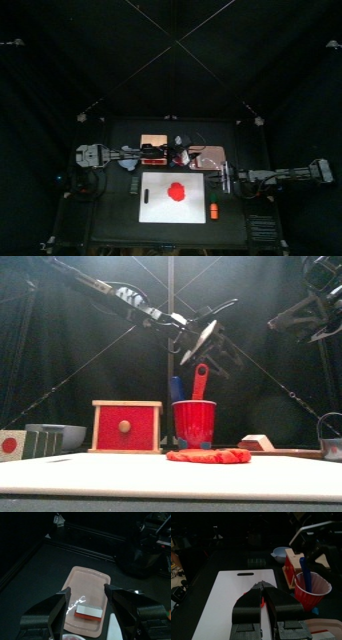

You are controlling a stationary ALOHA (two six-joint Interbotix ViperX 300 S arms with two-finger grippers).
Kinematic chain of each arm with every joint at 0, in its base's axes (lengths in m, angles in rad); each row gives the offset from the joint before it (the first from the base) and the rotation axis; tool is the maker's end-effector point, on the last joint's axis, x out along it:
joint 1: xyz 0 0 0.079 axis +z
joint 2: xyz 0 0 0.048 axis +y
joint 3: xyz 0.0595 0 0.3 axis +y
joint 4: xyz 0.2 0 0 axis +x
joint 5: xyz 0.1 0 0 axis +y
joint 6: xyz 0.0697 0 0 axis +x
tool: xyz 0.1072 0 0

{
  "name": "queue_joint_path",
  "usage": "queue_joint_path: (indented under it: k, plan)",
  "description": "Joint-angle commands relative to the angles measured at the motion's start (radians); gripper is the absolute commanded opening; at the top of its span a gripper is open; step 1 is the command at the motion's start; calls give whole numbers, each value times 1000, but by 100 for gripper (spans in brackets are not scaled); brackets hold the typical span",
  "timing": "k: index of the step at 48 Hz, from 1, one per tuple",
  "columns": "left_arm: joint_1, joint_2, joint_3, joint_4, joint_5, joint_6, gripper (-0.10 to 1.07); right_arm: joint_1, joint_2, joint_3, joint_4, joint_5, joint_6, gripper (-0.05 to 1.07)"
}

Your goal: Grab cookie cutter

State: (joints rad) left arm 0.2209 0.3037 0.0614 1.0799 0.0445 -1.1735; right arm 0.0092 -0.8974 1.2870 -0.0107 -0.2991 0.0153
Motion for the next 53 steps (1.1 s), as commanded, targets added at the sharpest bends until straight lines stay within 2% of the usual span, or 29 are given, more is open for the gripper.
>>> queue_joint_path:
  k: [1, 18, 24, 37, 53]
  plan:
    - [-5, -89, 28, -2, -6, 20, 91, 2, 5, -11, 3, -9, 2, 1]
    - [3, -256, 256, -3, -8, 37, 91, 12, 3, -14, 37, -8, 3, 1]
    - [-5, -287, 305, -3, -17, 37, 91, 14, 2, -28, 38, -8, 3, 1]
    - [2, -342, 333, 34, -17, 35, 91, 12, 3, -37, 37, -8, 3, 1]
    - [3, -344, 336, 38, -18, 35, 91, 9, 3, -26, 41, -6, 3, 1]
